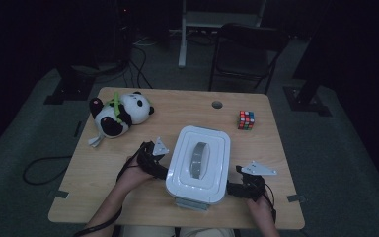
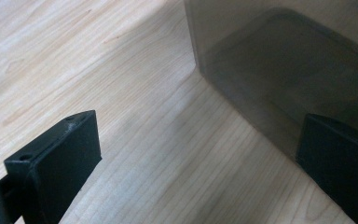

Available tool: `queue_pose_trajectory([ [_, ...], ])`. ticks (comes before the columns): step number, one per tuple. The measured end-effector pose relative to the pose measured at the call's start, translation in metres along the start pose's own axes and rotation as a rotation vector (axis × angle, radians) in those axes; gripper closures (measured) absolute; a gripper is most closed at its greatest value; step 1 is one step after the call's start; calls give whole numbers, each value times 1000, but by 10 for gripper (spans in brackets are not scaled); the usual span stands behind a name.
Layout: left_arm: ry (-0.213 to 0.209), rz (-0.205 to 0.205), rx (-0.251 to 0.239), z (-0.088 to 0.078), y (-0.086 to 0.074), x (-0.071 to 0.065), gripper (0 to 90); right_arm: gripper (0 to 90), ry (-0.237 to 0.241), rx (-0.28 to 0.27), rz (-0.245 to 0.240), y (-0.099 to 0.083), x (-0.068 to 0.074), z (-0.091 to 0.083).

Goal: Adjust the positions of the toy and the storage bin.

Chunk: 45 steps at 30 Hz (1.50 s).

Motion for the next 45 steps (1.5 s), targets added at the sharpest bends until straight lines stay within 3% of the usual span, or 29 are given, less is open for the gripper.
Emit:
queue_pose_trajectory([
  [4, -5, -2, -7, -1, 0, 2, 5, 206, 8, 5, 9, -1, -2, 0],
  [6, -24, -13, -27, -1, -2, 4, 5, 152, 3, -7, 4, 0, -6, 1],
  [10, -26, -12, -20, -1, -4, 6, 6, 152, -46, -18, 8, 3, -19, 3],
  [12, -41, -18, 7, 0, -9, 5, 6, 133, -104, -29, 43, 7, -37, 7],
  [15, -49, -25, 19, 0, -14, 6, 6, 127, -118, -49, 89, 15, -51, 9],
  [18, -45, -27, 31, -1, -19, 9, 5, 125, -97, -62, 150, 24, -65, 12],
  [21, -46, -43, 31, -2, -23, 12, 6, 124, -152, -53, 185, 32, -82, 20],
  [23, -40, -54, 31, -4, -26, 14, 6, 120, -183, -56, 200, 38, -92, 25],
  [25, -42, -68, 29, -5, -29, 16, 6, 113, -174, -73, 217, 44, -101, 30],
  [30, -35, -100, 36, -9, -38, 20, 6, 113, -256, -85, 228, 60, -120, 45],
  [36, -23, -118, 62, -13, -51, 23, 6, 114, -313, -64, 229, 78, -136, 67],
  [40, -18, -125, 65, -18, -58, 25, 6, 116, -360, -20, 215, 86, -146, 86],
  [45, -9, -127, 74, -25, -67, 25, 6, 129, -388, 12, 252, 92, -162, 104],
])
Point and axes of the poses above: each handheld gripper's, and its own axes: z roughly forward along the jaws, y roughly out of its top, x roughly to its left, the point moved 7 cm from there along z, roughly forward along the jaws, and after that the axes turned 6 degrees about -y, right-handed, at the moved point
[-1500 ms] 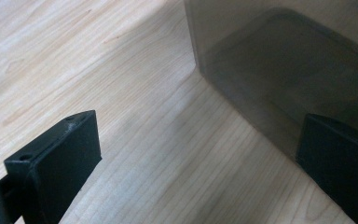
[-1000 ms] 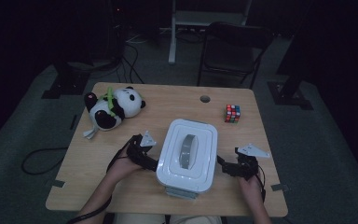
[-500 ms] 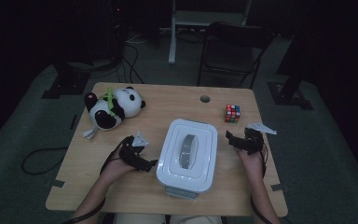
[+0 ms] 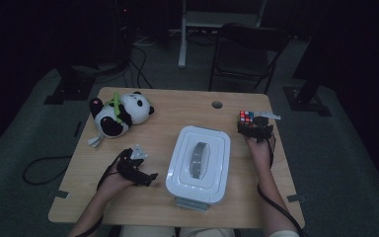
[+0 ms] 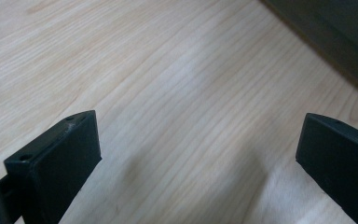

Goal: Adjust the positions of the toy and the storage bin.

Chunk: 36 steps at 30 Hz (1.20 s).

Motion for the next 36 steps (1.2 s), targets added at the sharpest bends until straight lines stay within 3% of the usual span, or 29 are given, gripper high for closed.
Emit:
queue_pose_trajectory([
  [6, 7, -19, -5, -7, -11, 3, 6, 130, -37, 28, 16, 7, -7, 22],
  [12, 15, -28, 8, -10, -21, 6, 6, 141, -40, 62, 22, 10, -6, 41],
  [18, 25, -38, 10, -12, -27, 9, 6, 186, -79, 107, 19, 6, -6, 54],
  [22, 25, -50, 4, -13, -30, 9, 6, 244, -73, 113, 38, 3, -6, 57],
  [23, 22, -51, 2, -14, -31, 10, 5, 289, -70, 110, 28, 3, -6, 57],
  [27, 32, -59, 1, -14, -32, 11, 5, 330, -78, 104, 0, 3, -4, 56],
  [36, 30, -50, 4, -14, -33, 10, 6, 338, -62, 98, -32, 3, -4, 46],
])
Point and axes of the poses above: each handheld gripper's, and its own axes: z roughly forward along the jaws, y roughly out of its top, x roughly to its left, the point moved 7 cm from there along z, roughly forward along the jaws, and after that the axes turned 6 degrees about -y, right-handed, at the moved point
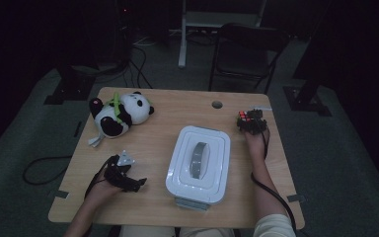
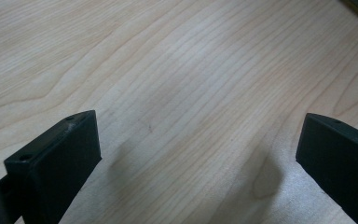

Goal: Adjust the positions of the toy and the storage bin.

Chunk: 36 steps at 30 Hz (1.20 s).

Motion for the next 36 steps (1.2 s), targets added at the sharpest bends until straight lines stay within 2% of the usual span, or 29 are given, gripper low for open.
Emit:
queue_pose_trajectory([
  [2, -2, -5, -4, 0, 0, 0, 6, 339, 1, 0, -1, 0, -1, -2],
  [6, 1, -2, -9, -1, 1, 0, 6, 338, 40, -15, 7, -4, -4, -17],
  [9, 3, -5, -7, -2, -1, 0, 6, 339, 24, -19, -14, -7, -6, -25],
  [14, 7, -13, -8, -3, -4, 2, 6, 338, 33, -24, -20, -13, -10, -37],
  [15, 10, -26, -11, -4, -7, 3, 6, 339, 36, -28, -28, -16, -12, -45],
  [20, 12, -32, -10, -5, -11, 5, 5, 338, 39, -40, -36, -23, -16, -62],
  [21, 14, -38, -8, -5, -14, 6, 6, 339, 30, -41, -55, -27, -17, -70],
  [36, 43, -63, -6, -10, -25, 12, 6, 338, 10, -61, -48, -63, -32, -120],
])
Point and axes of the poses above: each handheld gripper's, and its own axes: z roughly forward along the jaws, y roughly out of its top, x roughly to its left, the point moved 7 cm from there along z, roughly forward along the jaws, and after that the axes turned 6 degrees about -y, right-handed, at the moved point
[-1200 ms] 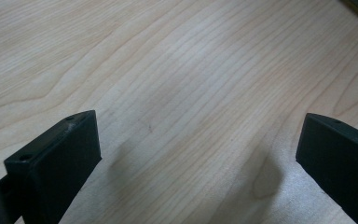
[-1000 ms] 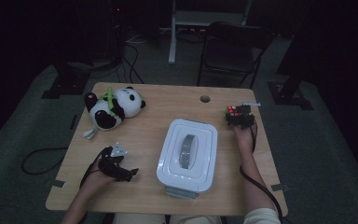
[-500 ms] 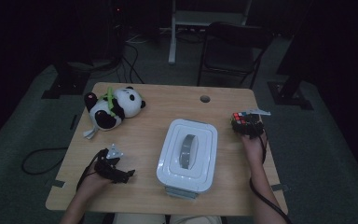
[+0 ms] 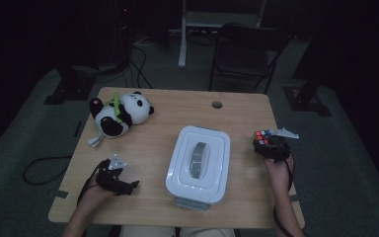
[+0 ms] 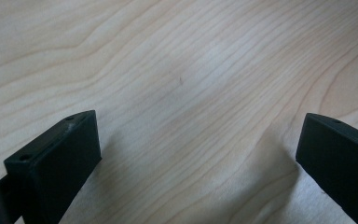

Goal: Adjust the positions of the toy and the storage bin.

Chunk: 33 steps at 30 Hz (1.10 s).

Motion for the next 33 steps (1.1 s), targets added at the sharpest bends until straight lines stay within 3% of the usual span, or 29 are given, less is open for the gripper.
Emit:
queue_pose_trajectory([
  [14, 13, -11, -28, 0, -3, 2, 6, 338, 6, 38, -26, -49, -7, -45],
  [20, 11, -5, -62, -1, -5, 2, 5, 338, 20, 58, -1, -65, -8, -53],
  [27, 8, -3, -59, -1, -6, 1, 5, 338, -6, 79, 4, -81, -10, -60],
  [33, 10, -3, -60, -2, -7, 0, 6, 338, 1, 88, 29, -91, -12, -63],
])
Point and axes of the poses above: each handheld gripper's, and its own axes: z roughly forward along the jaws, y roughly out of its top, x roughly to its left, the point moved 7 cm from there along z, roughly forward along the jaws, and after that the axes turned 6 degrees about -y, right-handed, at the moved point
